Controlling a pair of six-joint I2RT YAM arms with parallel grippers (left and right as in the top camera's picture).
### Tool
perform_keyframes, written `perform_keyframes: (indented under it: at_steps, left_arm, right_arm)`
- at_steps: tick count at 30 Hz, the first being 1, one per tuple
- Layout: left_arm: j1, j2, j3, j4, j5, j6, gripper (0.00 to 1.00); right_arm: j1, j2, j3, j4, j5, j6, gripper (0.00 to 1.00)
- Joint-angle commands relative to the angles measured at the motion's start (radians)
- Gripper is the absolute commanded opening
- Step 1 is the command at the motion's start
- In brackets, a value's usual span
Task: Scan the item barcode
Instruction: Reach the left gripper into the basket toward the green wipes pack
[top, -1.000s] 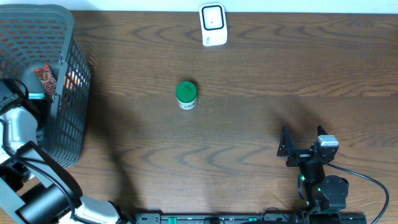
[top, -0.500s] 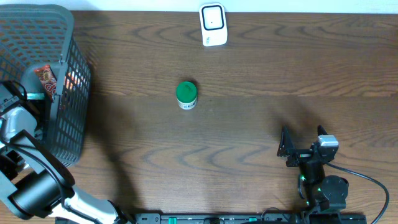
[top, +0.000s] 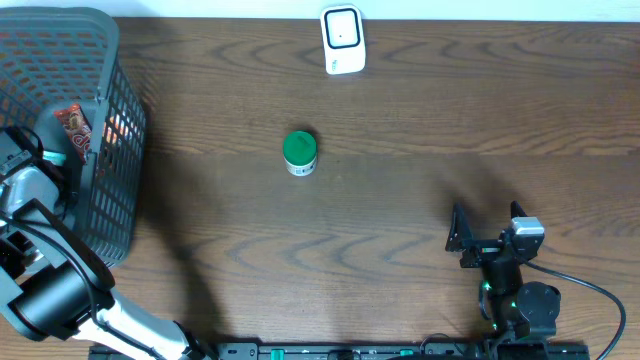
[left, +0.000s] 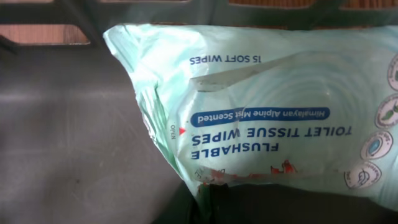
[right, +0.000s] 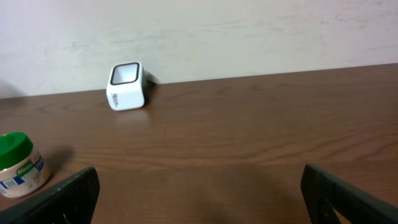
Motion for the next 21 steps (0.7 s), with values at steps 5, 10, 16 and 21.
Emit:
perform_keyframes:
  at_steps: [5, 10, 16, 21]
  left_arm:
    - [0.019, -0.117, -0.028, -0.095, 0.032, 0.063, 0.07]
    - [0.019, -0.392, -0.028, -0.161, 0.032, 0.063, 0.07]
    - [0.019, -0.577, -0.028, -0.188, 0.033, 0.062, 0.07]
    - [0.019, -0.641, -0.028, -0.19, 0.032, 0.062, 0.07]
  right_arm:
    - [0.011, -0.001, -0.001, -0.004, 0.001, -0.011, 0.99]
    - [0.011, -0.001, -0.001, -0.004, 0.002, -0.011, 0.99]
    - [0.011, -0.001, -0.001, -0.004, 0.002, -0.011, 0.99]
    - [0.011, -0.001, -0.001, -0.004, 0.002, -0.011, 0.99]
